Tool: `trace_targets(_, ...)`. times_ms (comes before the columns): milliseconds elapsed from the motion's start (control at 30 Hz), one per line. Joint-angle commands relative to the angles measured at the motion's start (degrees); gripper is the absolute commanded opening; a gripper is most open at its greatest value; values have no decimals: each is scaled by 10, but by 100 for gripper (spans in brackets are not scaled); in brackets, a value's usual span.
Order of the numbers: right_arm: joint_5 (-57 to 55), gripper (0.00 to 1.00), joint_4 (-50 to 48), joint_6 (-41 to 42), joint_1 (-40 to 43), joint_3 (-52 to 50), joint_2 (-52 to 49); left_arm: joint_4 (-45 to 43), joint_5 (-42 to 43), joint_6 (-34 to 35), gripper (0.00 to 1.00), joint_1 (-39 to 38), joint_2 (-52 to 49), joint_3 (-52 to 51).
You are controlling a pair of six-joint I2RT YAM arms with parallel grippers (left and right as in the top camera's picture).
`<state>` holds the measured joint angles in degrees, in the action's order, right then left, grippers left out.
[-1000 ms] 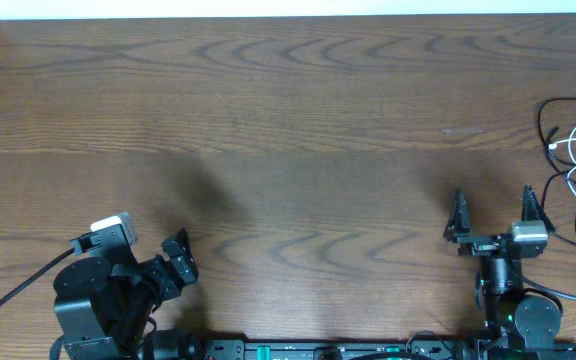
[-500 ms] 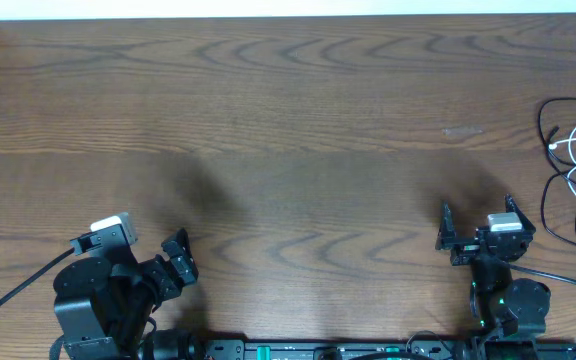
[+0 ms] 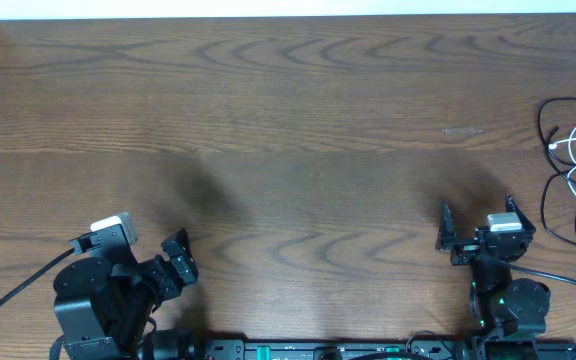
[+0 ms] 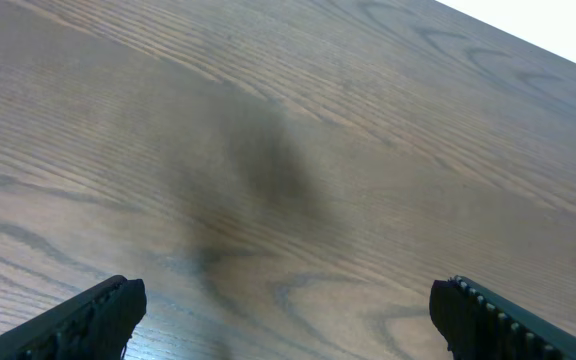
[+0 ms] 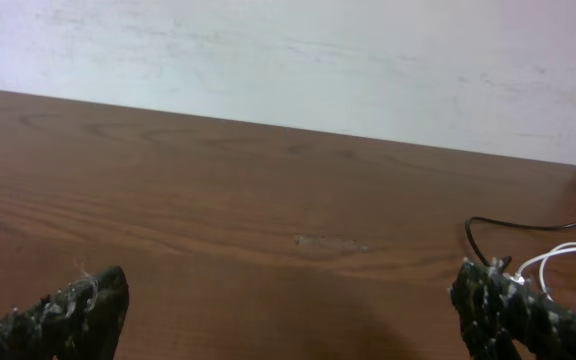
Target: Untangle cables
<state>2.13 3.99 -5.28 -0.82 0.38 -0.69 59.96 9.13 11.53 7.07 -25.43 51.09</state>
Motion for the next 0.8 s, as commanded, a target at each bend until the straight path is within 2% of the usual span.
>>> trace_targets(0, 6, 99, 3, -8, 5, -1, 4, 0, 7, -12, 96, 2, 1, 0)
trace_targets(467, 6, 99, 3, -8, 5, -1, 4, 4, -9, -21, 96, 2, 22, -1)
trace_targets(633, 6, 99, 3, -8, 5, -1, 4, -63, -10, -30, 96, 0, 82, -51)
trace_targets(767, 6, 99, 3, -8, 5, -1, 4, -164, -10, -38, 96, -19, 160, -153)
